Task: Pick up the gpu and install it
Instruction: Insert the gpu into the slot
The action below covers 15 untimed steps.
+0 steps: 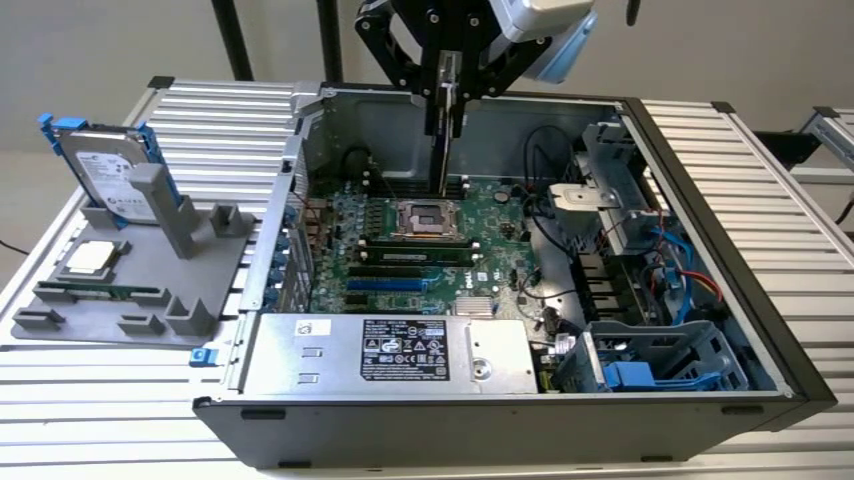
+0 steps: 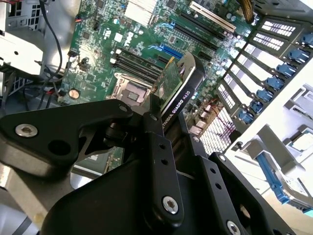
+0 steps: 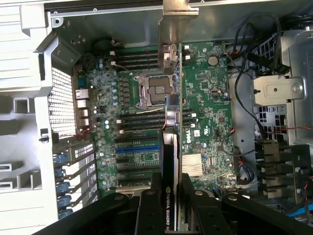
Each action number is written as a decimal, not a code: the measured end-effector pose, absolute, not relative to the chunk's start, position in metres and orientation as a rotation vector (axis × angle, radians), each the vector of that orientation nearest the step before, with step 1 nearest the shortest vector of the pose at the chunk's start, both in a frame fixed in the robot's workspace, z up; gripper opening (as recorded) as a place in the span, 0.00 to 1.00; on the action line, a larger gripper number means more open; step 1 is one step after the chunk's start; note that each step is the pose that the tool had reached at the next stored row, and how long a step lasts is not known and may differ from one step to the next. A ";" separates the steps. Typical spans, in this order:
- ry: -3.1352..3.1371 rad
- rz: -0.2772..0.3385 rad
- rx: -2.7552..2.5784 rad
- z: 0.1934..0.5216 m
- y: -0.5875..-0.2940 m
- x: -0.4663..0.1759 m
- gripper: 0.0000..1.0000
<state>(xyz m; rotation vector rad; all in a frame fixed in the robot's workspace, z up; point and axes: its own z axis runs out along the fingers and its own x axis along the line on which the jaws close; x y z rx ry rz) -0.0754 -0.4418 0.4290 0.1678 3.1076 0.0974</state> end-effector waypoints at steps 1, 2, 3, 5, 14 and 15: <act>3.108 0.097 0.168 0.429 -0.442 -0.075 0.00; 3.108 0.097 0.168 0.429 -0.442 -0.075 0.00; 3.108 0.097 0.168 0.429 -0.442 -0.075 0.00; 3.108 0.097 0.168 0.429 -0.442 -0.075 0.00; 3.108 0.098 0.157 0.429 -0.442 -0.075 0.00; 3.109 0.098 0.155 0.429 -0.442 -0.075 0.00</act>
